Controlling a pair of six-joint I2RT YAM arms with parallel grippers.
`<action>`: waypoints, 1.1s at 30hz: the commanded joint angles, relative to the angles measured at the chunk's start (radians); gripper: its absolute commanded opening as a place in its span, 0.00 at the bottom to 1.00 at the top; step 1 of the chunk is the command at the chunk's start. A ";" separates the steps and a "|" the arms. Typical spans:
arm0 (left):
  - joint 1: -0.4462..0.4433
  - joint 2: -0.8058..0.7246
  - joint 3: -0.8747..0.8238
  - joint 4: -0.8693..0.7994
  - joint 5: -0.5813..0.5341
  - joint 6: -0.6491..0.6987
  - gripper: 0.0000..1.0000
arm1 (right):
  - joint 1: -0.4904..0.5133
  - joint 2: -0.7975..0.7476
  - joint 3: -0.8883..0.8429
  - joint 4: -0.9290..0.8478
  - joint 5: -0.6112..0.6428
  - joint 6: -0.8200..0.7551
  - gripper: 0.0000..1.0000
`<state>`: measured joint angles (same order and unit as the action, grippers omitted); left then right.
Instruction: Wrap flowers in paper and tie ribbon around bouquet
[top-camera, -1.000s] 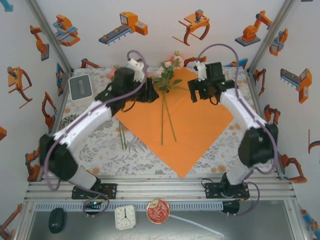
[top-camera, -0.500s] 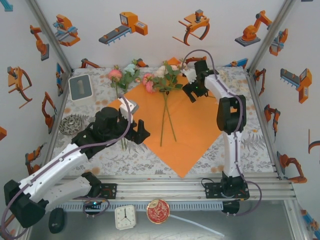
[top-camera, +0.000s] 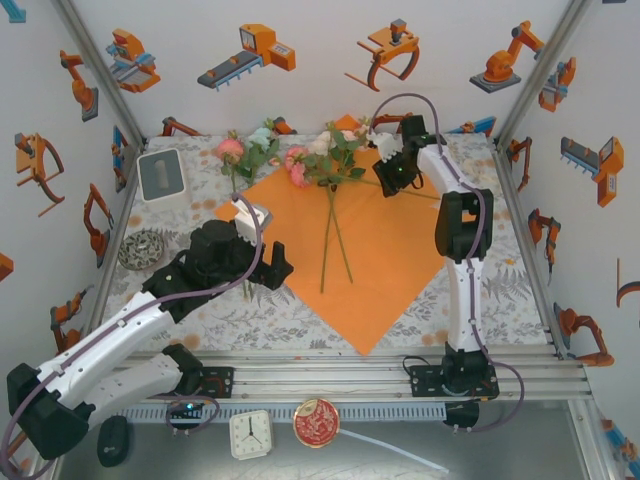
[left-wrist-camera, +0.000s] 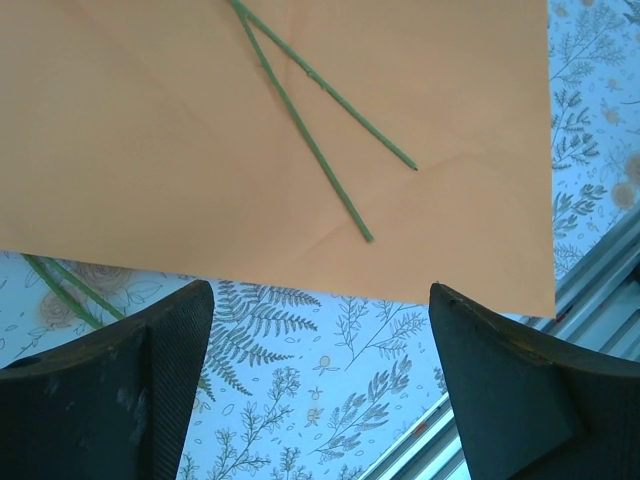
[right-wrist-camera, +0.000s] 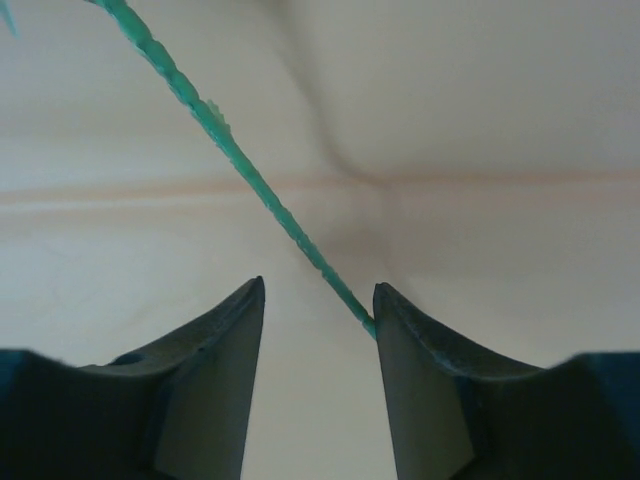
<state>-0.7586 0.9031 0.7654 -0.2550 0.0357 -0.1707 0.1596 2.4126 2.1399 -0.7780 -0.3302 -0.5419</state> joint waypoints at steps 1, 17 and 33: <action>-0.003 -0.001 0.005 -0.007 -0.028 -0.011 0.81 | 0.003 -0.001 -0.012 -0.009 -0.051 -0.034 0.36; -0.002 -0.021 0.007 -0.030 -0.079 -0.014 0.81 | 0.098 -0.157 -0.190 -0.013 -0.191 -0.173 0.00; -0.001 -0.126 -0.035 -0.010 -0.217 -0.079 0.81 | 0.162 -0.626 -0.640 0.561 -0.177 0.201 0.00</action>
<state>-0.7586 0.8047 0.7422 -0.2771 -0.1162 -0.2100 0.3122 1.8782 1.5856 -0.4835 -0.5095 -0.5564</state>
